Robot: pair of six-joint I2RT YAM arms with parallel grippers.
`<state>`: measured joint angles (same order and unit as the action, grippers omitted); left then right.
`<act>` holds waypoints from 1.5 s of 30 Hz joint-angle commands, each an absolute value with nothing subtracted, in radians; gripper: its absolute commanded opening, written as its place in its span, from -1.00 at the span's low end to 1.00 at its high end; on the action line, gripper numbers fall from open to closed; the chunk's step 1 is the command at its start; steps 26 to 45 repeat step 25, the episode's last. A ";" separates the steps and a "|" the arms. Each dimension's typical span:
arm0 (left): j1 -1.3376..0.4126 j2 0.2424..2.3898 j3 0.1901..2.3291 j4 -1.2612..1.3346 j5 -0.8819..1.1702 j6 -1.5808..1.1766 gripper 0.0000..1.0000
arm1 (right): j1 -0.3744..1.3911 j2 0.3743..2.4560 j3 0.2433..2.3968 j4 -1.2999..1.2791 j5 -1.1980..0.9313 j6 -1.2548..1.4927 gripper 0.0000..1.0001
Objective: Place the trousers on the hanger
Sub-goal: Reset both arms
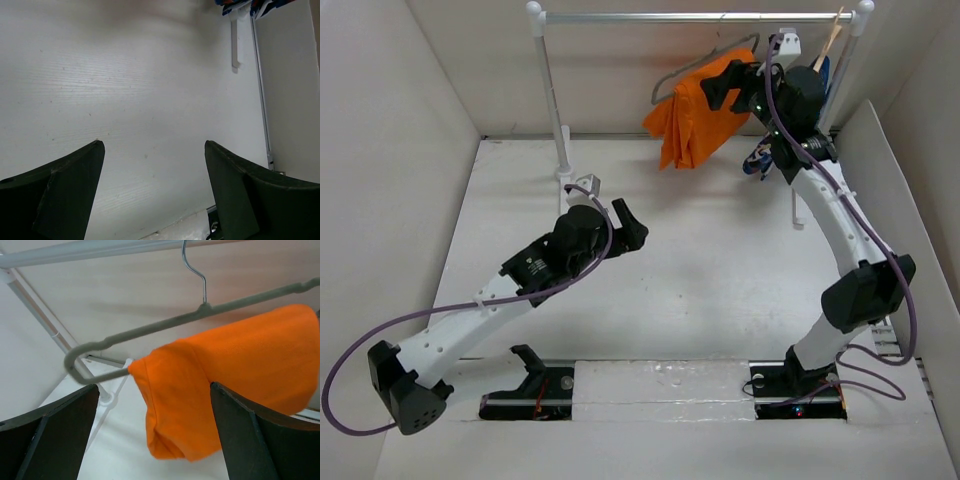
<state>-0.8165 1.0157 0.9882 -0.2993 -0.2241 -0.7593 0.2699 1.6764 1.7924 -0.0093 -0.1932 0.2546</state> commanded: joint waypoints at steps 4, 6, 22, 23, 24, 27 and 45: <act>-0.818 1.042 1.132 -0.330 -0.301 -0.698 0.60 | 0.291 1.459 1.685 -0.112 -0.186 0.152 1.00; -0.818 1.054 1.160 -0.342 -0.328 -0.681 0.64 | 0.302 1.393 1.608 -0.168 -0.170 0.088 1.00; -0.818 0.855 0.960 -0.393 -0.335 -0.784 0.69 | 0.439 0.624 0.887 -0.618 -0.069 -0.003 1.00; -0.818 0.848 0.948 -0.390 -0.324 -0.794 0.69 | 0.439 0.621 0.890 -0.617 -0.068 -0.003 1.00; -0.818 0.845 0.936 -0.368 -0.319 -0.802 0.70 | 0.439 0.626 0.900 -0.612 -0.060 -0.002 1.00; -0.818 0.845 0.942 -0.358 -0.316 -0.802 0.74 | 0.439 0.635 0.938 -0.611 -0.057 -0.003 1.00; -0.818 0.845 0.942 -0.358 -0.316 -0.802 0.74 | 0.439 0.635 0.938 -0.611 -0.057 -0.003 1.00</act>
